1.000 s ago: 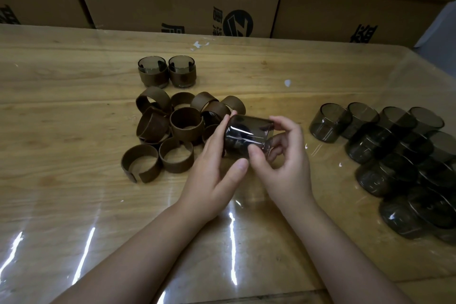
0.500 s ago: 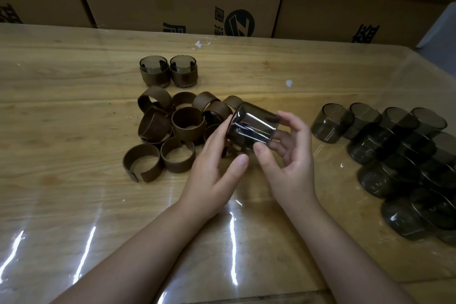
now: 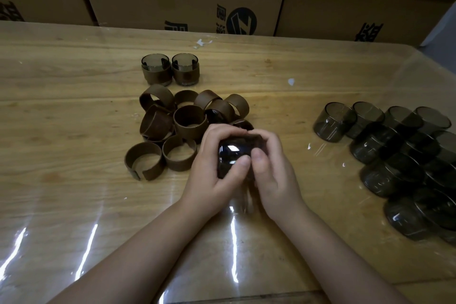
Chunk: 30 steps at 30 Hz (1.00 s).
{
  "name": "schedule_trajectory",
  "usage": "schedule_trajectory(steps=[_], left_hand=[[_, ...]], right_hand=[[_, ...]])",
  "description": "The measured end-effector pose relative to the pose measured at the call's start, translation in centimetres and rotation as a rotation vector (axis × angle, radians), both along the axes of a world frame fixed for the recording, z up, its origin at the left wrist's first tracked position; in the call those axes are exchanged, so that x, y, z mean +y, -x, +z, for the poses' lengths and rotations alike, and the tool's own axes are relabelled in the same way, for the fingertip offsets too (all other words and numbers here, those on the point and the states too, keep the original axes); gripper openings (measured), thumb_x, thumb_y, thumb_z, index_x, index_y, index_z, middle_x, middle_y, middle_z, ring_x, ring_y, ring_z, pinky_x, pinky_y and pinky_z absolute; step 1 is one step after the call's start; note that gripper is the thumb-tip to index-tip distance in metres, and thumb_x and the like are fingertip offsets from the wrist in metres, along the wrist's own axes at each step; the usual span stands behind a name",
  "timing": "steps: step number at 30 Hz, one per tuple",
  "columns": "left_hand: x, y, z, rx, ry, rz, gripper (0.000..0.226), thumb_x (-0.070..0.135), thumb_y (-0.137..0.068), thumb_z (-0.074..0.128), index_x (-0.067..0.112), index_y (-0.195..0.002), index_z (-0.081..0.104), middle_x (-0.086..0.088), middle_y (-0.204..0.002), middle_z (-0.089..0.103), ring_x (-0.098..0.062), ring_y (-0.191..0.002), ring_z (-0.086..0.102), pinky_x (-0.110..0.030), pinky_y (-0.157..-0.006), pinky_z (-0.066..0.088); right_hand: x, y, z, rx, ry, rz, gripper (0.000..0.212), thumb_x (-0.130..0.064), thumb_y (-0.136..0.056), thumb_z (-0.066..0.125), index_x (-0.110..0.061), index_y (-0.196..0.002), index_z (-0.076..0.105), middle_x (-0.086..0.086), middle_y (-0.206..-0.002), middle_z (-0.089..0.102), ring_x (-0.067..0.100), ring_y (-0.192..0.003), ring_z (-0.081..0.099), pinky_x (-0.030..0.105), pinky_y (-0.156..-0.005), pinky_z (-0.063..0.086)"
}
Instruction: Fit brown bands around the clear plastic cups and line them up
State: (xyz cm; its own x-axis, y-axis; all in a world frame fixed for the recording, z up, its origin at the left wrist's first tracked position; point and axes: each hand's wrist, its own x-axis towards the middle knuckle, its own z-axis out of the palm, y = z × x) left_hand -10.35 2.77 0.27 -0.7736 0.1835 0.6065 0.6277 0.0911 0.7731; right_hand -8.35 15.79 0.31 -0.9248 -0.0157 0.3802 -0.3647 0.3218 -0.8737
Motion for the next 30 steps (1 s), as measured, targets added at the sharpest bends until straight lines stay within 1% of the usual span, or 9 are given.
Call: schedule_trajectory(steps=[6,11,14,18,20,22,25,27,30], left_hand=[[0.0,0.3,0.4,-0.122,-0.119,-0.017,0.023,0.029,-0.087,0.047,0.024,-0.109,0.052,-0.002,-0.110,0.060,-0.007,-0.104,0.059,-0.020,-0.089,0.046],[-0.2,0.6,1.1,-0.292,-0.207,-0.014,0.026,0.035,-0.083,0.045,0.018,-0.099,0.058,0.018,-0.092,0.066,0.002,-0.091,0.061,-0.010,-0.076,0.045],[-0.5,0.9,0.9,-0.464,-0.187,-0.132,0.016,0.017,-0.090,0.043,0.017,-0.093,0.058,0.018,-0.082,0.068,0.005,-0.081,0.063,-0.008,-0.067,0.046],[-0.6,1.0,0.7,-0.716,-0.400,-0.379,0.026,0.026,-0.083,0.043,0.013,-0.093,0.064,-0.005,-0.090,0.067,-0.016,-0.094,0.064,-0.025,-0.077,0.052],[-0.4,0.8,1.0,-0.767,-0.374,-0.445,0.032,0.036,-0.082,0.050,0.011,-0.098,0.063,-0.014,-0.096,0.062,-0.031,-0.100,0.056,-0.035,-0.082,0.046],[-0.3,0.3,0.8,-0.742,-0.261,-0.493,0.026,0.036,-0.090,0.048,0.019,-0.093,0.066,-0.005,-0.087,0.063,-0.032,-0.089,0.051,-0.032,-0.073,0.039],[0.4,-0.1,0.6,-0.561,-0.110,-0.290,0.031,0.026,-0.099,0.038,0.037,-0.083,0.062,0.018,-0.069,0.064,0.000,-0.065,0.057,-0.016,-0.058,0.045],[0.8,0.0,0.9,-0.550,-0.145,-0.220,0.025,0.044,-0.090,0.040,0.033,-0.082,0.060,0.009,-0.066,0.060,-0.003,-0.057,0.053,-0.017,-0.052,0.044],[1.3,-0.2,0.9,-0.476,-0.155,-0.174,0.035,0.050,-0.080,0.040,0.021,-0.092,0.056,0.014,-0.072,0.061,0.003,-0.061,0.055,-0.011,-0.055,0.042]], right_hand=[[0.0,0.0,0.0,0.054,-0.045,0.017,0.050,-0.050,-0.086,0.053,-0.037,-0.131,0.037,-0.002,-0.123,0.052,0.006,-0.106,0.057,0.018,-0.085,0.048],[0.2,-0.2,0.6,0.343,-0.313,-0.033,0.061,-0.045,-0.085,0.063,-0.018,-0.135,0.041,0.000,-0.123,0.046,0.014,-0.114,0.049,0.020,-0.099,0.040],[-0.1,-0.4,1.0,0.506,-0.493,-0.083,0.057,-0.044,-0.085,0.064,-0.014,-0.129,0.045,0.008,-0.124,0.052,0.024,-0.111,0.049,0.021,-0.103,0.033],[-0.4,-0.5,1.3,0.647,-0.590,-0.112,0.048,-0.043,-0.089,0.061,-0.014,-0.126,0.047,0.001,-0.127,0.044,0.022,-0.112,0.043,0.023,-0.103,0.032],[-0.3,-0.6,1.4,0.681,-0.579,-0.090,0.045,-0.040,-0.090,0.060,-0.013,-0.123,0.048,0.002,-0.125,0.045,0.023,-0.111,0.045,0.028,-0.100,0.037],[-0.1,-0.6,1.5,0.690,-0.519,-0.064,0.041,-0.033,-0.087,0.060,-0.011,-0.120,0.049,0.003,-0.121,0.048,0.022,-0.109,0.049,0.030,-0.097,0.041],[-0.2,-0.5,1.5,0.606,-0.348,-0.023,0.036,-0.023,-0.082,0.059,-0.010,-0.114,0.051,0.003,-0.116,0.052,0.020,-0.108,0.054,0.031,-0.096,0.044],[-0.5,-0.6,1.3,0.507,-0.253,-0.032,0.033,-0.022,-0.081,0.056,-0.012,-0.111,0.050,0.003,-0.115,0.053,0.019,-0.108,0.054,0.031,-0.095,0.045],[-0.8,-0.6,0.9,0.417,-0.205,-0.099,0.030,-0.023,-0.084,0.050,-0.007,-0.109,0.054,0.009,-0.113,0.055,0.018,-0.109,0.054,0.029,-0.095,0.045]])
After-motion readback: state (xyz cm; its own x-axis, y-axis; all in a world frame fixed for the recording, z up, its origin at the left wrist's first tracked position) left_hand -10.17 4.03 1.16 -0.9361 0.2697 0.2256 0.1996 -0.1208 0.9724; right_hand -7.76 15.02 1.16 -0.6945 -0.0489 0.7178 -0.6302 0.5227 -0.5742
